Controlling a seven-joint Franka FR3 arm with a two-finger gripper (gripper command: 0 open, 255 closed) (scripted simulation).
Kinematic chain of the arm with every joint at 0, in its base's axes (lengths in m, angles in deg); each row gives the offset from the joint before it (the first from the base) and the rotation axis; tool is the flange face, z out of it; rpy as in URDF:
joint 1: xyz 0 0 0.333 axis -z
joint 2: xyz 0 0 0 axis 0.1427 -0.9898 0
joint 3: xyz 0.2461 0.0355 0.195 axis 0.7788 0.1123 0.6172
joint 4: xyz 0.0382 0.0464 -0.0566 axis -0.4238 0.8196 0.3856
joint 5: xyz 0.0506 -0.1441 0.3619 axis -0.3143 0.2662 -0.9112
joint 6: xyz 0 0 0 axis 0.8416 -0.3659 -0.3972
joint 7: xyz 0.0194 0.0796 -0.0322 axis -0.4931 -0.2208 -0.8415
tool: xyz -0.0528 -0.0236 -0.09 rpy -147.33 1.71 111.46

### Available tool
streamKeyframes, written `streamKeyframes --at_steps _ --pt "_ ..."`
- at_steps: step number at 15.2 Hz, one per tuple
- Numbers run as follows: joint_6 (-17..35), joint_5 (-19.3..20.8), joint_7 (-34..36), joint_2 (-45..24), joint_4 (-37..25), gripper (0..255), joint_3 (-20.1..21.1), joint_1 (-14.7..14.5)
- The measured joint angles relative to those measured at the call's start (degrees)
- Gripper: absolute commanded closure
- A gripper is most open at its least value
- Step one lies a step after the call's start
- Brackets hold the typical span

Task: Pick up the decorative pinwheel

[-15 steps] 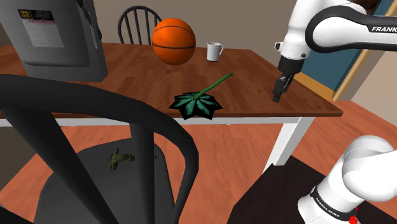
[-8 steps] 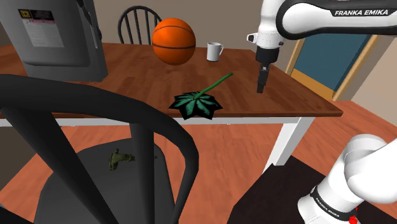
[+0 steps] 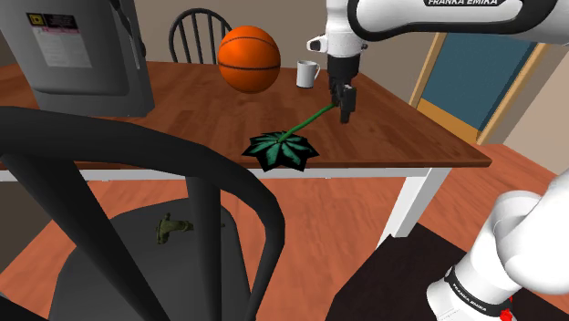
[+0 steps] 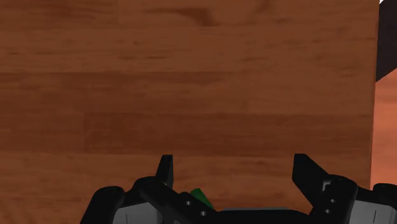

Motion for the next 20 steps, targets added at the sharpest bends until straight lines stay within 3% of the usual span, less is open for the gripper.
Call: streamKeyframes --at_steps 10,18,19,20 --pt "-7.16 3.49 -18.78 -14.36 -19.5 0 6.83 -7.22" --pt "-1.87 3.42 -19.52 -13.58 -13.25 0 7.16 -7.43" --pt "-1.53 3.4 -19.46 -13.5 -12.82 255 7.15 -7.41" --pt "-1.35 3.39 -19.44 -13.47 -12.61 255 7.14 -7.41"
